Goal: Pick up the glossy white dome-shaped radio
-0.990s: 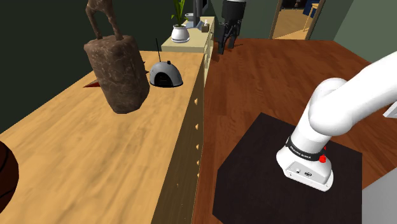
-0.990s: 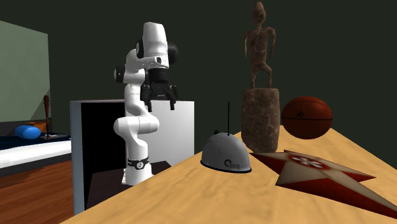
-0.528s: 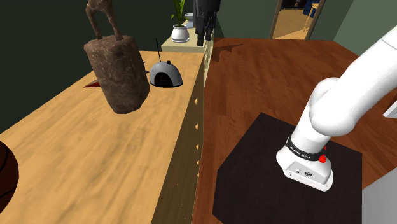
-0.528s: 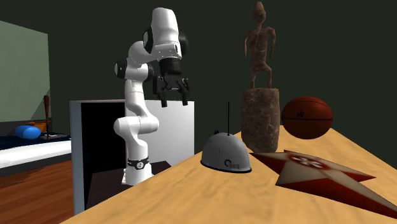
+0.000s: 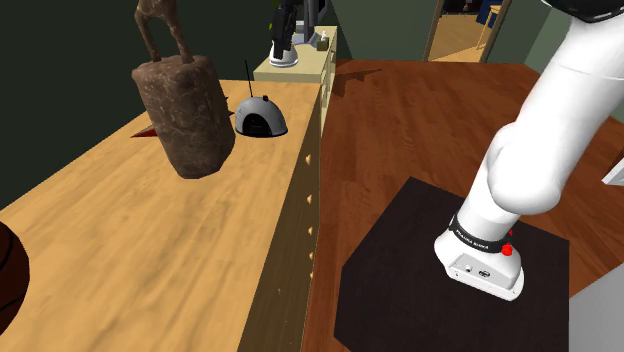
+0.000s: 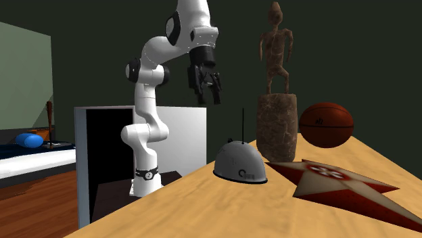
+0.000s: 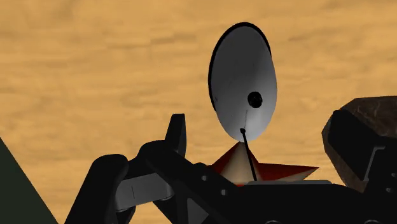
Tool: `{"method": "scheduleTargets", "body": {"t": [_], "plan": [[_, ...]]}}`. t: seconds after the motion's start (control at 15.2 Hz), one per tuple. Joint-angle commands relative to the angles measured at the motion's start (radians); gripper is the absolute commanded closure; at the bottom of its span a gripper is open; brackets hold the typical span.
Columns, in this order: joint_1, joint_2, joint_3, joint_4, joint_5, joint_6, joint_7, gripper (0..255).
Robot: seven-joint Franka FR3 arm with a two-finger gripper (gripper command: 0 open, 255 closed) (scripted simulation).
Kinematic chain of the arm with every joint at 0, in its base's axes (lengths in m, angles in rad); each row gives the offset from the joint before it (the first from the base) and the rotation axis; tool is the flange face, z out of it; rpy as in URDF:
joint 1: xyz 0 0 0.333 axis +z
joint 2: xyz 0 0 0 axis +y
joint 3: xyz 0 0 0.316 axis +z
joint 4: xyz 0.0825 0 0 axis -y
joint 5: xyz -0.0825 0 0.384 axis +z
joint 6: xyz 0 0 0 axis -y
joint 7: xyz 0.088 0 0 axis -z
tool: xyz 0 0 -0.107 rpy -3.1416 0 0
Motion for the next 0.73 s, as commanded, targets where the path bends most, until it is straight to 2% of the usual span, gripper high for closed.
{"method": "scheduleTargets", "body": {"t": [0.0, 0.4, 0.66], "plan": [[0.009, 0.068, 0.007, 0.102, 0.008, -0.023, -0.043, 0], [0.03, 0.306, 0.038, 0.475, 0.023, -0.127, -0.15, 0], [0.031, 0.275, 0.039, 0.375, 0.024, -0.058, -0.158, 0]]}}
